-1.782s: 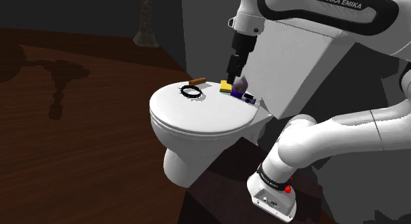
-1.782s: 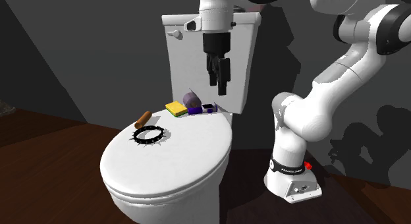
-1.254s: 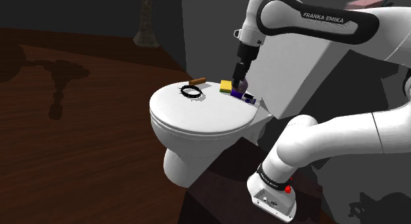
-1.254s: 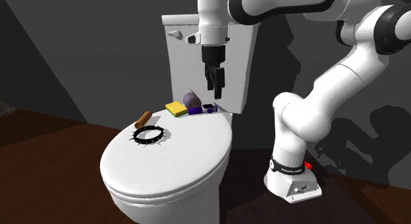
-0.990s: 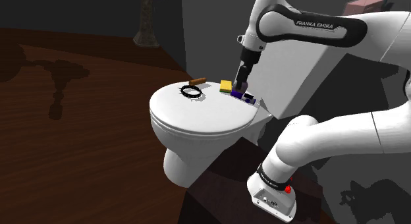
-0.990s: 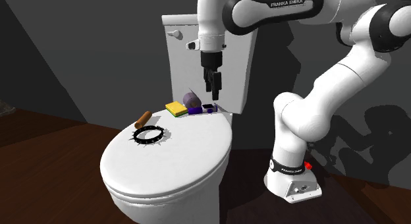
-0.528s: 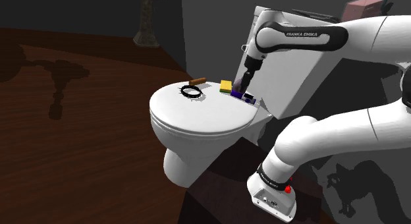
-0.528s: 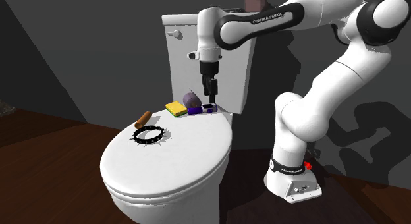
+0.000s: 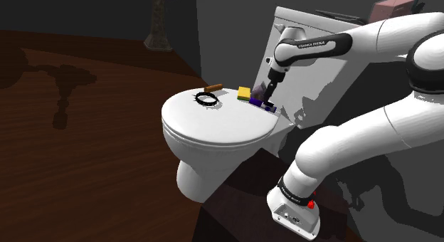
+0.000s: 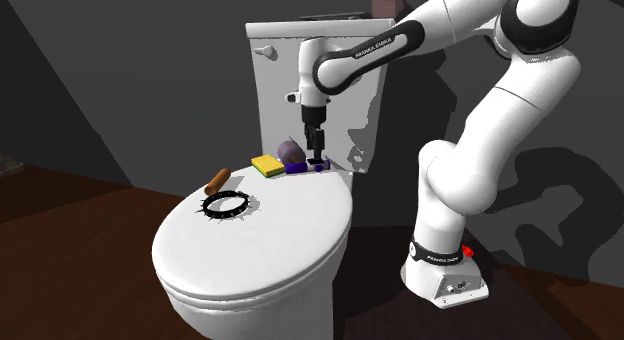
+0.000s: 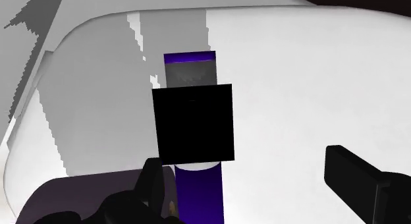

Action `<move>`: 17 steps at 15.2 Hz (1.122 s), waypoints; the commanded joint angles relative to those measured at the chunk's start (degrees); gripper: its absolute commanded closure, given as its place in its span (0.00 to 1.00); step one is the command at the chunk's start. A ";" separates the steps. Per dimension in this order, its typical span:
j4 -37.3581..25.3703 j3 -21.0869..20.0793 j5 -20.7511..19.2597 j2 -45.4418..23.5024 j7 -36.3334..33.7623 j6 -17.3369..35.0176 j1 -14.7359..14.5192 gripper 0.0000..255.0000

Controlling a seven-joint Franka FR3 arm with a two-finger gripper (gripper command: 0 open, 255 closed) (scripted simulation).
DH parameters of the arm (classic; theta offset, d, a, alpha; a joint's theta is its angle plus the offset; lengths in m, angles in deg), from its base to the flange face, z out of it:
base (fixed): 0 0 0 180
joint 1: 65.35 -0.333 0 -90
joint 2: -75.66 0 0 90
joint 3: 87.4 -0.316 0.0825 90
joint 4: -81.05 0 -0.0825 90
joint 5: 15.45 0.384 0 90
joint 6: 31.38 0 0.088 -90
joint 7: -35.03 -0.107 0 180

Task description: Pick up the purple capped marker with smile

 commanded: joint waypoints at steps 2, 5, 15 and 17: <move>-1.49 3.18 0.11 -4.20 3.03 3.43 -0.21 0.00; 0.04 3.84 -0.01 -5.31 3.09 6.06 -0.26 0.00; 2.07 4.93 -0.03 -7.44 3.31 10.18 -0.47 1.00; 2.08 4.92 -0.03 -7.43 3.31 10.17 -0.46 1.00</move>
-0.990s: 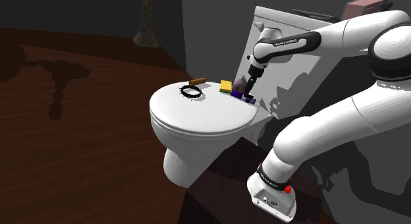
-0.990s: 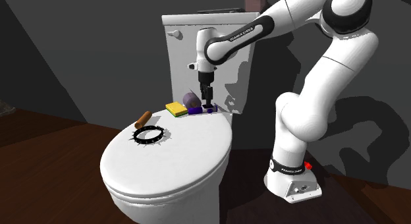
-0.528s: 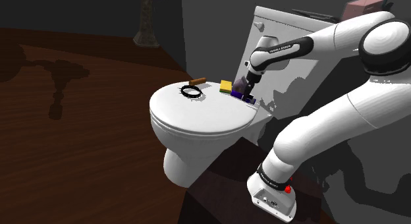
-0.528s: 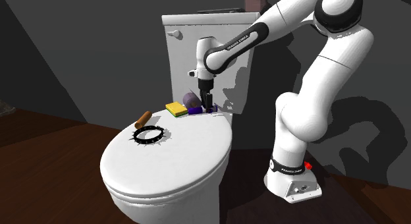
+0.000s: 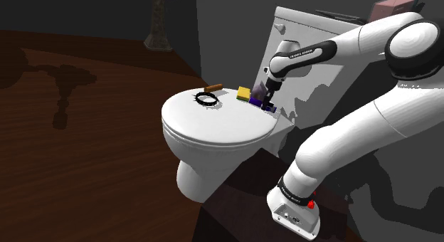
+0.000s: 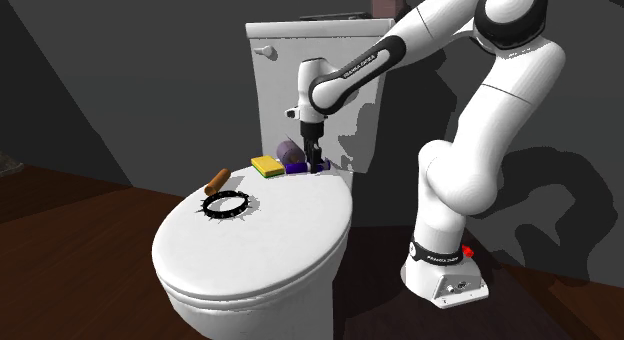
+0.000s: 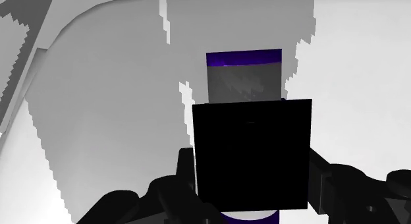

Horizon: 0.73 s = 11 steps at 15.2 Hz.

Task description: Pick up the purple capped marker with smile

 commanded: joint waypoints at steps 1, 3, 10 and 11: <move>0.01 0.01 -0.01 -0.01 0.00 0.01 0.01 1.00; 0.00 0.02 -0.01 -0.02 0.01 0.01 0.01 1.00; -2.75 -1.38 0.06 2.65 -0.25 -5.35 0.23 1.00; -3.26 -1.60 0.11 3.01 -0.27 -6.22 0.25 1.00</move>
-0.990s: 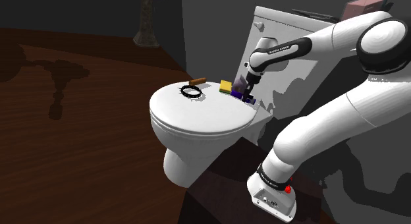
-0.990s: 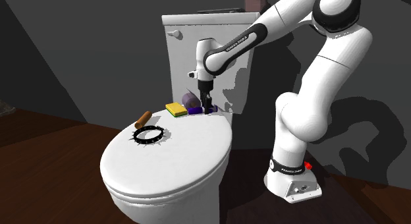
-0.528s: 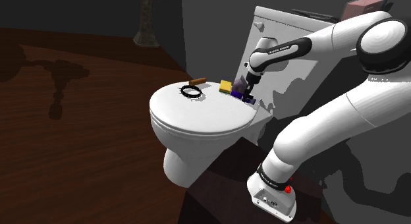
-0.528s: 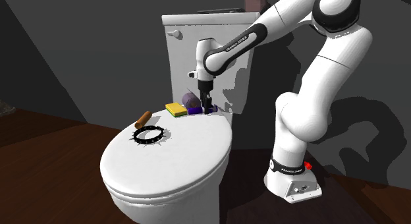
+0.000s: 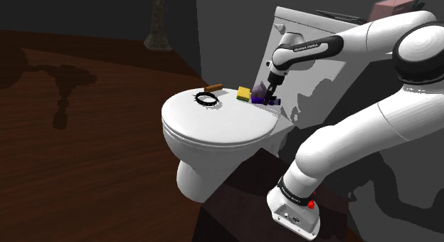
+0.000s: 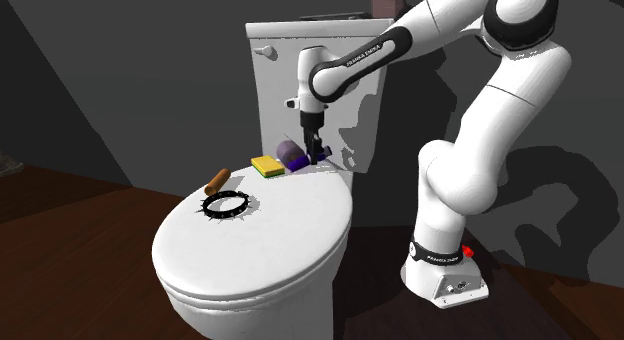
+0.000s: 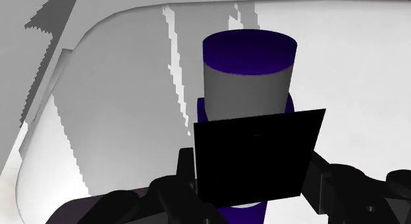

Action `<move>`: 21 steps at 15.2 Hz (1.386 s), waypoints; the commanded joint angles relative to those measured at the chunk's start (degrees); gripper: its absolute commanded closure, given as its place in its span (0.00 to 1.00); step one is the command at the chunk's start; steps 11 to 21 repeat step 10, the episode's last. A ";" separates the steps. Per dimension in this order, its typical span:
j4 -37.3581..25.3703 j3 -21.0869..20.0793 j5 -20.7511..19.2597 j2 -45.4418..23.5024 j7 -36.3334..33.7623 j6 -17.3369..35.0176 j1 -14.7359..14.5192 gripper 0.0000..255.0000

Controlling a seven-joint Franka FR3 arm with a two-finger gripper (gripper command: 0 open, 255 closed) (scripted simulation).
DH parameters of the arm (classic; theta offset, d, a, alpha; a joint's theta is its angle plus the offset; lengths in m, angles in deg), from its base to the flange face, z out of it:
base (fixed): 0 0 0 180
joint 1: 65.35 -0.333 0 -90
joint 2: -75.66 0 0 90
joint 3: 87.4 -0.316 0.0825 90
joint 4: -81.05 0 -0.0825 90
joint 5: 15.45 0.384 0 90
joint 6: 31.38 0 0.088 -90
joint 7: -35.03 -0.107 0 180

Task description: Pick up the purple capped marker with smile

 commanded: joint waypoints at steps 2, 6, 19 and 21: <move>-1.64 -0.55 0.15 0.93 0.06 -2.55 0.03 1.00; -3.90 -1.36 0.43 2.06 0.06 -5.93 0.02 1.00; -5.18 -1.77 0.60 2.56 0.08 -7.70 -0.01 1.00; -5.18 -1.77 0.60 2.56 0.08 -7.70 -0.01 1.00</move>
